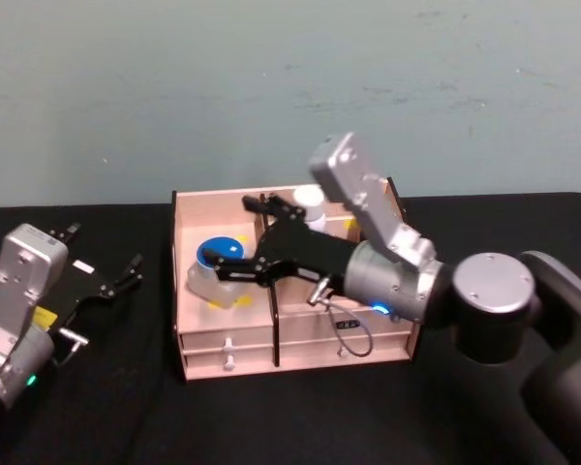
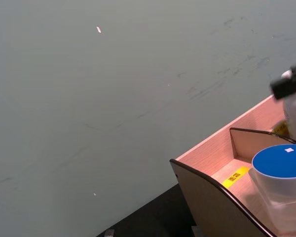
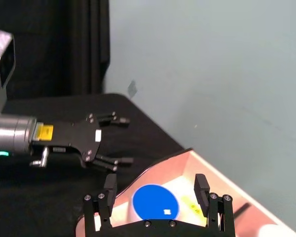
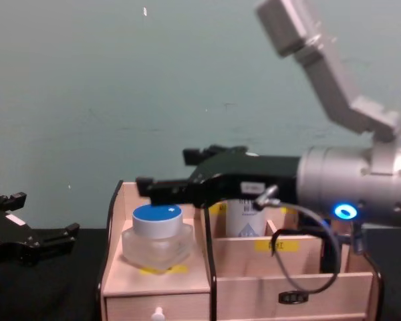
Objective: Pick up the facial cleanser and watermelon frost from the table and place them into the tiered storage box.
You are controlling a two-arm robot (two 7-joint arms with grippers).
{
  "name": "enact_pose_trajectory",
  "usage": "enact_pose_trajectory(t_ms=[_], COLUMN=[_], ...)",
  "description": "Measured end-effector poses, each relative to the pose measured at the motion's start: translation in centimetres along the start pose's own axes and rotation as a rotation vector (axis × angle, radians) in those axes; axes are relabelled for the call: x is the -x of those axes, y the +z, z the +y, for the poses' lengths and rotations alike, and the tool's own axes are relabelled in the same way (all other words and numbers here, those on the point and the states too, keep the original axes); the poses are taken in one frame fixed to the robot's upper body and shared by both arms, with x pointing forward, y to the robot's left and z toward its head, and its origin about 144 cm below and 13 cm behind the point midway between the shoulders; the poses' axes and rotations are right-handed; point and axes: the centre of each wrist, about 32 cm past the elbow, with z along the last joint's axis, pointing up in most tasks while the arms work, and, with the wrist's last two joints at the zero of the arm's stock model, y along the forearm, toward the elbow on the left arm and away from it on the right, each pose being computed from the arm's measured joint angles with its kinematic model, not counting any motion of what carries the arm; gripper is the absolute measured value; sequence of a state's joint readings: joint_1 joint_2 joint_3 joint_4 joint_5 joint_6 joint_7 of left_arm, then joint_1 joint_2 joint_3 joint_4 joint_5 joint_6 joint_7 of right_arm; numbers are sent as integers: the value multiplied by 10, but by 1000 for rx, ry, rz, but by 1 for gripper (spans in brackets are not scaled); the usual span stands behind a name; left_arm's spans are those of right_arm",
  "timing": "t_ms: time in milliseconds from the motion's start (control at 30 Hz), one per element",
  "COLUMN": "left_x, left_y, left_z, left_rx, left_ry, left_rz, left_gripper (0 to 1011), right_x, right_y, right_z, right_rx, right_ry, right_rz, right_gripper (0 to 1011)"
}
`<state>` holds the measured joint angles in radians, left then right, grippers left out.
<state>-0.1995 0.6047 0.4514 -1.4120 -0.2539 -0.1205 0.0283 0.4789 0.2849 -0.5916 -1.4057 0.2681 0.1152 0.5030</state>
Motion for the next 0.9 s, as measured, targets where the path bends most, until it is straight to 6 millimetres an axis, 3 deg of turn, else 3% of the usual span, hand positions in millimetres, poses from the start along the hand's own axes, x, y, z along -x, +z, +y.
enact_pose_trajectory(t_ms=[367, 567, 900], left_x=[0, 0, 0], left_y=[0, 0, 0], left_z=[0, 0, 0], left_rx=[0, 0, 0], left_ry=[0, 0, 0], left_rz=[0, 0, 0], left_gripper=[1009, 1010, 1010], right_x=[3, 4, 5], right_y=[3, -18, -52], right_z=[-54, -88, -110], right_rx=[-69, -62, -19], right_ry=[-212, -445, -685], right_rz=[-13, -9, 41], right_gripper=[1002, 1002, 1002])
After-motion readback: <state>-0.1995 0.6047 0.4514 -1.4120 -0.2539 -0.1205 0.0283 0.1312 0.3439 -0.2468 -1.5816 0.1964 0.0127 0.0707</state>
